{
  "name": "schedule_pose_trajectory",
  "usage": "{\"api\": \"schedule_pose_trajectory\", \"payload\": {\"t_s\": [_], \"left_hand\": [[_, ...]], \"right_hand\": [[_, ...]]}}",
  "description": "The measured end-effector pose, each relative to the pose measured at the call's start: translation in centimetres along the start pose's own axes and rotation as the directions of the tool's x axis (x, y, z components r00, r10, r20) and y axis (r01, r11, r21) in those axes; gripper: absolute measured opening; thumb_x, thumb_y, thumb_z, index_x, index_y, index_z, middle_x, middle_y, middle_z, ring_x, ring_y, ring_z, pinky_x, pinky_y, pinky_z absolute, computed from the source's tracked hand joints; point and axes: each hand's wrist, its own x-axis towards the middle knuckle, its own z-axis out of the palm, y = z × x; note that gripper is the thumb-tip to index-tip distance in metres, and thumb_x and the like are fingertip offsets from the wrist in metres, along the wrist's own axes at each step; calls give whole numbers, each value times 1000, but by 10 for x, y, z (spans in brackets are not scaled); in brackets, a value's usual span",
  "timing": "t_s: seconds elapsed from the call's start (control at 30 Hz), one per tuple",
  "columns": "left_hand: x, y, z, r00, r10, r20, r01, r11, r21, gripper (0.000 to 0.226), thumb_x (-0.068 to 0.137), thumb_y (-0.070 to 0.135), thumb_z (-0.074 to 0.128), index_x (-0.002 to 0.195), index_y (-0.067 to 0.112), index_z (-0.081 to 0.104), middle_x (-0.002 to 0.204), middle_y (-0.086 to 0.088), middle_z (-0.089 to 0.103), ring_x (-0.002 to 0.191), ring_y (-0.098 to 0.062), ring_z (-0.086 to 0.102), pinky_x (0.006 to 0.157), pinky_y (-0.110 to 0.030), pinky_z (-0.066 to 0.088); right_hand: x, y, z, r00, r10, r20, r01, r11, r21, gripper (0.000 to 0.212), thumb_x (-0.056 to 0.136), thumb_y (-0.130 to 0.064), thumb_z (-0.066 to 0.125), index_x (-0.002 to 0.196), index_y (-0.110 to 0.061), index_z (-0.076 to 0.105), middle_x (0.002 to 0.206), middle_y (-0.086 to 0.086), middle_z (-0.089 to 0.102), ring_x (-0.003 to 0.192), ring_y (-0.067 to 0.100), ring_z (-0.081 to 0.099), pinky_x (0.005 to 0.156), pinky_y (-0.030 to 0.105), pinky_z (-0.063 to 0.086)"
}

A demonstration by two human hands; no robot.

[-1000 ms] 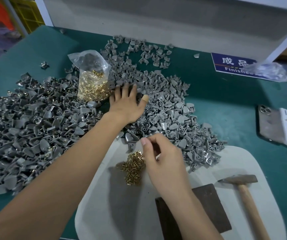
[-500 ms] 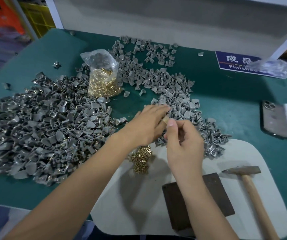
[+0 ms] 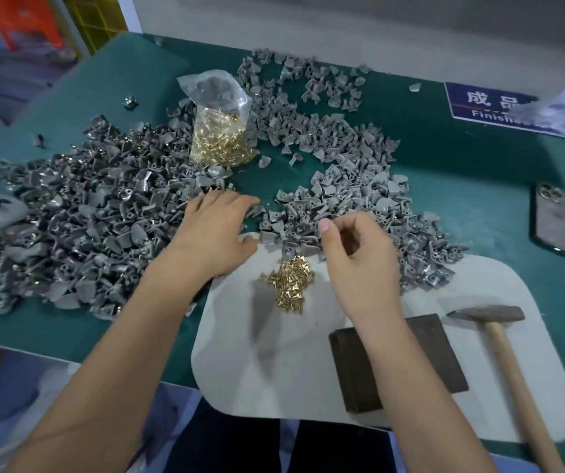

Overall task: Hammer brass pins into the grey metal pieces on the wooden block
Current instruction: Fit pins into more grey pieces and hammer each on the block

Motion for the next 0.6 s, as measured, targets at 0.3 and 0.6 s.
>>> {"api": "schedule_pose_trajectory", "payload": {"t_s": [0.3, 0.6], "left_hand": [[23, -8, 9, 988, 41, -152, -28, 996, 82, 48, 97, 25, 58, 144, 30, 49, 138, 2, 57, 134, -25, 42, 113, -46, 25], [22, -13, 14, 893, -135, -430, 186, 980, 78, 30, 93, 17, 59, 121, 23, 68, 119, -3, 66, 123, -30, 47, 105, -46, 26]], "right_hand": [[0, 3, 4, 995, -35, 91, 37, 999, -19, 19, 100, -40, 63, 86, -27, 63, 80, -17, 65, 70, 5, 61, 59, 15, 42], [0, 1, 3, 994, -23, 109, 26, 999, -26, 18, 100, -39, 63, 85, -29, 62, 80, -19, 65, 65, 4, 58, 57, 14, 43]]}}
